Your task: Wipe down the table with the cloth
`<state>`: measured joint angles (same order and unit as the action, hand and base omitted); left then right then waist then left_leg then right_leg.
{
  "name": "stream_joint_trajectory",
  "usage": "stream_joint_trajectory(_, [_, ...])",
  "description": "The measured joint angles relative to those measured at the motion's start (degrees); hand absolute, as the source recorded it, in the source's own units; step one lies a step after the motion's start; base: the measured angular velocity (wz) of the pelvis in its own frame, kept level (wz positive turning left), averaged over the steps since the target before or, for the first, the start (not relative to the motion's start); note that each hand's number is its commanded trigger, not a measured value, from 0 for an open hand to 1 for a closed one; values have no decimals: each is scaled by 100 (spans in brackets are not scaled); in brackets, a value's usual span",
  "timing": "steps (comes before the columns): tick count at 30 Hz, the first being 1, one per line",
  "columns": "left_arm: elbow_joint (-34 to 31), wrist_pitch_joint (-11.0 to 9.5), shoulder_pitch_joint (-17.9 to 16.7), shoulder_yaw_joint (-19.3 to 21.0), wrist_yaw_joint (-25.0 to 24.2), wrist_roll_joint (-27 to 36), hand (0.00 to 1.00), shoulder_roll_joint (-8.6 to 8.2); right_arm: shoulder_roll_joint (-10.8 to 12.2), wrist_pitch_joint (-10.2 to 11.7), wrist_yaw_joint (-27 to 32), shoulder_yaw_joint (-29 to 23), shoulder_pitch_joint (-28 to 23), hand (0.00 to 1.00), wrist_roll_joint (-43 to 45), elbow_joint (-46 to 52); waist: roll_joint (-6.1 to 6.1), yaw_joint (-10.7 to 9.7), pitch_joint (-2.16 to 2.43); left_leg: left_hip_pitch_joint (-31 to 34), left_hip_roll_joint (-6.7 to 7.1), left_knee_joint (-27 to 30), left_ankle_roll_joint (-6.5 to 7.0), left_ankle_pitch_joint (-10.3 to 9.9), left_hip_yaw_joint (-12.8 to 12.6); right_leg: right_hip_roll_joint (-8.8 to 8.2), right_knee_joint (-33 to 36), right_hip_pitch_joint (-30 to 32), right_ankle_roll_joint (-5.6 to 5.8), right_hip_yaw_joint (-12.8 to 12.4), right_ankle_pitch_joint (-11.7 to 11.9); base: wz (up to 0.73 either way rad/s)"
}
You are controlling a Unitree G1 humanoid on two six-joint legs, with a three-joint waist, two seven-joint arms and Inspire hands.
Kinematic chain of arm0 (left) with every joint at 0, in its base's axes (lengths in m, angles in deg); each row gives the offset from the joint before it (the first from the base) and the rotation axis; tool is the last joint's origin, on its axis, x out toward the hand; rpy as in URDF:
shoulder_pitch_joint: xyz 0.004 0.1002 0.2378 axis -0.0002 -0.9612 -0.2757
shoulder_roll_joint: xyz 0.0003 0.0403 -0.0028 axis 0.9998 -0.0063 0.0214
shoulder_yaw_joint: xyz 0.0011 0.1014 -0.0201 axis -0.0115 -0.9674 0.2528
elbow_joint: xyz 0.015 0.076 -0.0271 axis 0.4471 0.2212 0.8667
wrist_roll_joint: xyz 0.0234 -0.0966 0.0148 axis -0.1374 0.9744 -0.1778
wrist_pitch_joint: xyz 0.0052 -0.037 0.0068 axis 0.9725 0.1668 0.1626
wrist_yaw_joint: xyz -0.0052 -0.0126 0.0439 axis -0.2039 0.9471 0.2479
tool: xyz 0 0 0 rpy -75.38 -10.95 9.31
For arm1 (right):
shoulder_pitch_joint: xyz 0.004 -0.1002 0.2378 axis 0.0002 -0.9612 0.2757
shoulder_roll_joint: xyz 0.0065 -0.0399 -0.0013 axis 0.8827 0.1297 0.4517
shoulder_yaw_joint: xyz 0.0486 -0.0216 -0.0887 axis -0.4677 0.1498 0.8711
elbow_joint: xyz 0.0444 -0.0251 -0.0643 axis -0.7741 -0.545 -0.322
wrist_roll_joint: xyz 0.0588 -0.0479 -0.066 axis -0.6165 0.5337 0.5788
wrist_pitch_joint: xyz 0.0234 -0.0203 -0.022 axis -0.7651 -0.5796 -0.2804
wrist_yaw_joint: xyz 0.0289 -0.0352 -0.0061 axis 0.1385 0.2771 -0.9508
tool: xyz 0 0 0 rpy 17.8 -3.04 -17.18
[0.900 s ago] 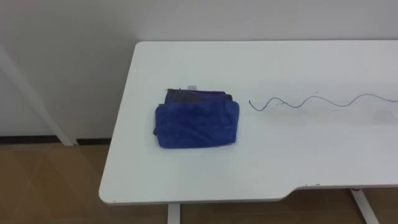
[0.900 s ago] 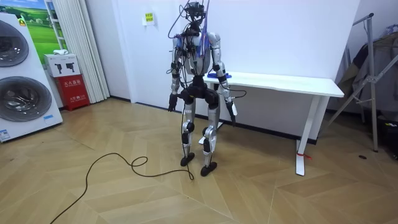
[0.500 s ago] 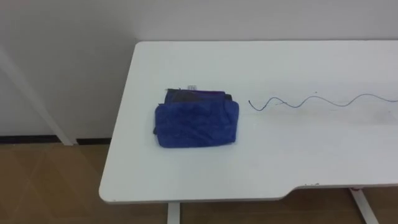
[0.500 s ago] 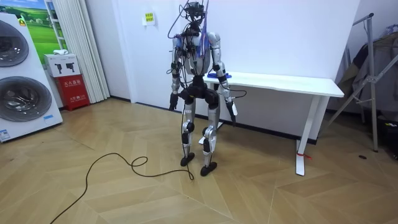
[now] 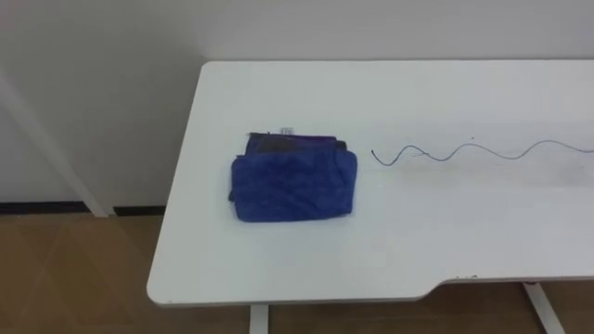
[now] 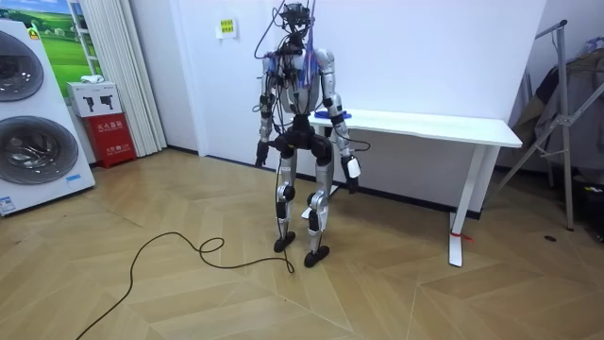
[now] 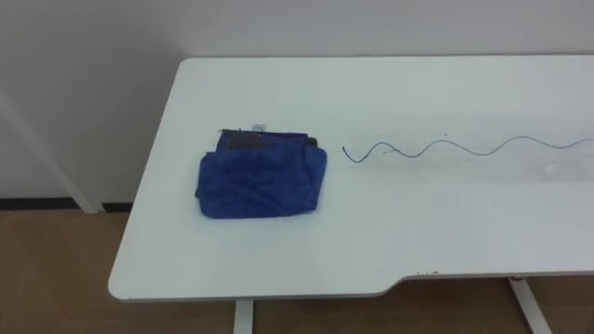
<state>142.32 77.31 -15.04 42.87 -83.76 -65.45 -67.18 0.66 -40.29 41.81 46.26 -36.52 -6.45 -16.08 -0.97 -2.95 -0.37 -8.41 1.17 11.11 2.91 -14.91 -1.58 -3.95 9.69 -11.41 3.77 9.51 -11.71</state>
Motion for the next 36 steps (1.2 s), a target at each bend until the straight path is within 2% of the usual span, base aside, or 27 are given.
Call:
stream_joint_trajectory(1, [-1,7,-17,100,0,-2,0,0,-26,-8,35,-157,-44,0,-130,-7,-3,-10,1,-16,0,-14,0,0,-5,0,-1,-7,0,-6,0,-4])
stream_joint_trajectory(2, [-2,14,-39,335,-2,-10,0,7,-98,-22,79,-497,-117,0,-319,-26,-40,-30,19,-33,-7,-42,3,2,2,-3,-4,-9,0,-3,0,-3])
stream_joint_trajectory(3, [-2,28,-53,559,-7,-10,0,38,-222,-45,87,-899,-129,0,-482,-138,-78,-97,24,-24,-32,-35,3,2,14,-4,0,-5,0,0,0,0])
stream_joint_trajectory(4, [-4,32,-62,671,-10,-9,0,66,-299,-74,90,-1091,-130,0,-592,-158,-89,-137,23,-15,-32,-32,3,2,18,-4,3,-1,0,0,0,0])
stream_joint_trajectory(7, [-22,49,-79,939,-13,-7,0,395,-900,-111,373,-1884,-89,0,-1153,-151,-191,-313,14,-14,-26,-53,3,2,9,3,-6,-35,0,-6,0,0])
stream_joint_trajectory(8, [-43,49,-69,956,-8,-27,0,440,-1003,-109,452,-1991,-70,0,-1224,-139,-221,-321,24,-16,-27,-62,3,2,-1,4,-6,-33,0,-6,0,-6])
stream_joint_trajectory(9, [-122,50,-46,997,-5,-87,0,502,-1212,-114,595,-2175,-12,0,-1250,-85,-241,-340,23,-10,-35,-67,3,2,-17,5,-3,-16,0,-10,0,-13])
stream_joint_trajectory(10, [-176,33,-34,1053,-13,-82,0,550,-1443,-116,753,-2301,127,0,-1278,-74,-255,-338,27,13,-35,-65,3,2,-50,5,7,46,-1,-13,1,-17])
stream_joint_trajectory(12, [-176,33,58,1033,-23,-74,0,648,-1767,-112,1049,-2335,420,0,-1285,31,-315,-348,35,55,-28,-41,2,2,-110,3,8,84,-1,-3,2,-18])
stream_joint_trajectory(15, [-213,-38,145,939,-24,18,0,718,-2006,-67,1494,-2156,768,0,-1249,637,-382,-297,58,144,-28,-23,-13,13,-186,7,24,230,-8,-21,6,-15])
stream_joint_trajectory(19, [-250,-103,197,805,-42,13,0,693,-2026,-17,1883,-2096,1159,0,-929,1711,-427,-275,68,187,-38,45,-20,18,-305,18,17,321,-9,-60,6,-10])
stream_joint_trajectory(21, [-256,-141,226,702,-59,15,0,679,-2020,4,2059,-1772,1212,0,-492,2598,-414,-194,75,207,-40,50,-21,18,-347,21,11,354,-9,-110,6,-12])
stream_joint_trajectory(22, [-257,-171,232,615,-65,16,0,665,-2019,91,2128,-1656,1214,0,-227,2990,-407,-155,74,224,-37,50,-21,18,-366,21,9,350,-9,-142,6,-9])
stream_joint_trajectory(25, [-365,-199,159,359,-63,34,0,661,-1973,103,2210,-1348,1159,0,302,4049,-397,-128,79,237,-32,51,-22,23,-325,16,11,376,-9,-135,6,0])
stream_joint_trajectory(27, [-381,-200,98,156,-54,23,0,648,-1886,104,2220,-973,1130,0,971,5282,-367,-126,76,237,-38,32,-28,45,-317,15,9,406,-9,-134,6,0])
stream_joint_trajectory(29, [-391,-240,106,81,-52,17,0,650,-1871,175,2223,-743,1126,0,1505,5992,-379,-113,62,235,-43,27,-34,53,-300,22,2,404,-9,-126,6,4])
stream_joint_trajectory(31, [-401,-330,123,13,-52,15,0,613,-1849,275,2256,-544,1125,0,2113,6802,-390,38,50,229,-46,24,-39,56,-303,25,2,404,-9,-120,6,0])
stream_joint_trajectory(32, [-401,-344,125,13,-52,16,0,604,-1833,299,2260,-502,1126,0,2246,6991,-394,59,48,228,-48,23,-39,56,-303,25,2,402,-9,-114,6,0])
stream_joint_trajectory(35, [-403,-366,164,-20,-22,18,0,580,-1812,415,2274,-208,1141,0,2825,7552,-422,259,-9,248,-47,21,-39,56,-298,23,3,411,-9,-112,6,0])
stream_joint_trajectory(36, [-403,-367,169,-104,-5,11,0,584,-1811,414,2245,-56,1184,0,2869,7668,-436,335,-6,290,-44,26,-39,56,-297,18,6,430,-10,-89,7,0])
